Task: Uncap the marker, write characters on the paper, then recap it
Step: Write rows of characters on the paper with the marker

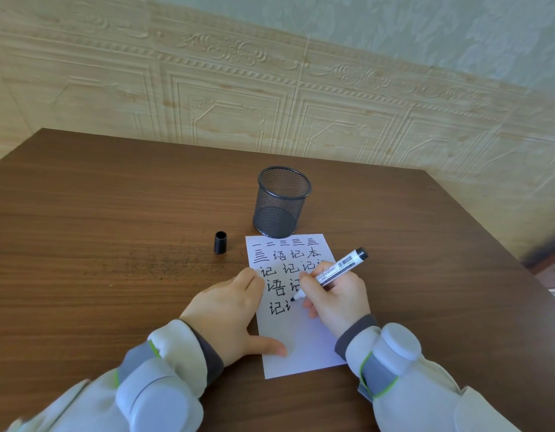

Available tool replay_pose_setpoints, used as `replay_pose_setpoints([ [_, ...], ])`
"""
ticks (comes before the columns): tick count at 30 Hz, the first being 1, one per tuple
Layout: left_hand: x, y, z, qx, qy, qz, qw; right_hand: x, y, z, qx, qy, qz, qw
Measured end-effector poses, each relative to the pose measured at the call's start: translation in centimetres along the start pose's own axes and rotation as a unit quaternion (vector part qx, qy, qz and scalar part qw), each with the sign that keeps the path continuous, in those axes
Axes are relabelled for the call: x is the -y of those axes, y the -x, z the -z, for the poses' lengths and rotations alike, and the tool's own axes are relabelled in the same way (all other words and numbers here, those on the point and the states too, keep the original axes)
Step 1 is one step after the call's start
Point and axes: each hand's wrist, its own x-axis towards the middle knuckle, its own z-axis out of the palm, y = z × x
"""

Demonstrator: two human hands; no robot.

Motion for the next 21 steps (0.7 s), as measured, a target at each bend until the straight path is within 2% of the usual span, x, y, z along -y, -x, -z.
replay_pose_setpoints([
  [6,-0.03,0.05,0.03,-0.008,0.006,-0.002,1.000,-0.31,-0.13,-0.08,-0.026,0.008,-0.004,1.000],
  [21,0.20,0.04,-0.15,-0.025,0.016,-0.019,0.999,-0.30,-0.01,0.00,-0.003,0.027,0.007,1.000],
])
